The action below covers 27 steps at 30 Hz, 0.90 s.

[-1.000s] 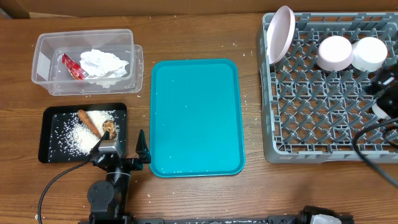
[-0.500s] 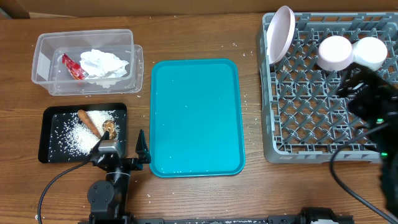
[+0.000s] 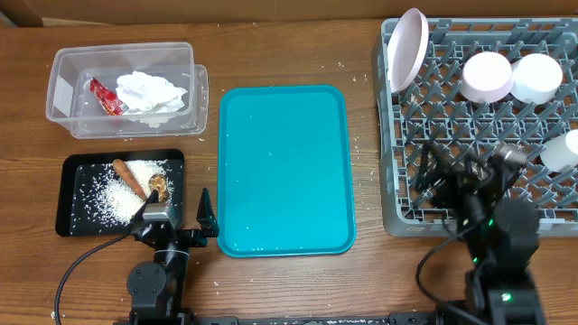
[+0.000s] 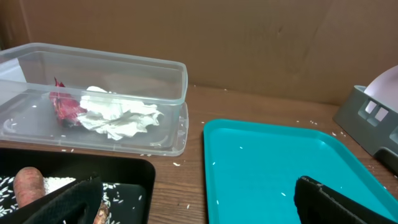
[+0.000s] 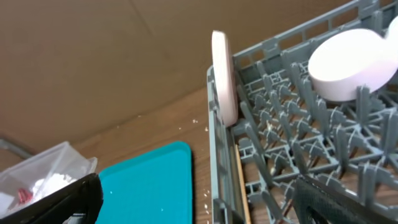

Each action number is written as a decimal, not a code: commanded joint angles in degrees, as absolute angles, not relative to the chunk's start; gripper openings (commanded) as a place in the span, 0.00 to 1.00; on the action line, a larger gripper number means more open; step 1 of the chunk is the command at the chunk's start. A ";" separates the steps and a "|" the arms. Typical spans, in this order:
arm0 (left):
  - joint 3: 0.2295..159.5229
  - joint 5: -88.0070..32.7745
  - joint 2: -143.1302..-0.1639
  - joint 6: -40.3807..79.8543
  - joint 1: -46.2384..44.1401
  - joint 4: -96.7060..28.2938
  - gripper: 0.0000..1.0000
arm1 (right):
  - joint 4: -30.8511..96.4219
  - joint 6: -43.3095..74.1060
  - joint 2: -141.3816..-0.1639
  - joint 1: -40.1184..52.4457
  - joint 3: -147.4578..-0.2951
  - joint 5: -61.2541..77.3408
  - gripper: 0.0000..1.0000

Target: Sort waste into correct bins and load items into the dishwasher

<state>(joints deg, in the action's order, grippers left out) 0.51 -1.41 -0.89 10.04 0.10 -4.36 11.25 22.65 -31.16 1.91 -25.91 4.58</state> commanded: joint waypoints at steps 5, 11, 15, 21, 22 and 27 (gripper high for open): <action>0.27 -1.08 -0.25 8.78 0.40 -4.45 1.00 | 8.08 17.47 -17.50 3.53 -15.70 5.17 1.00; 0.27 -1.08 -0.25 8.78 0.40 -4.45 1.00 | 8.03 15.18 -10.15 3.53 -11.68 5.06 1.00; 0.27 -1.08 -0.25 8.78 0.40 -4.45 1.00 | 7.57 14.74 -6.72 3.53 -8.75 5.06 1.00; 0.27 -1.08 -0.25 8.78 0.40 -4.45 1.00 | 4.89 14.76 -2.76 3.53 -4.27 5.06 1.00; 0.27 -1.08 -0.25 8.78 0.40 -4.45 1.00 | 3.97 14.74 -1.93 3.53 -3.16 5.06 1.00; 0.27 -1.08 -0.25 8.78 0.40 -4.45 1.00 | 2.39 14.94 -0.16 3.53 -0.45 5.23 1.00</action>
<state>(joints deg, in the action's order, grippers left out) 0.51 -1.41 -0.86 10.04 0.10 -4.36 2.68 15.16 -1.08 3.14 -1.45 5.10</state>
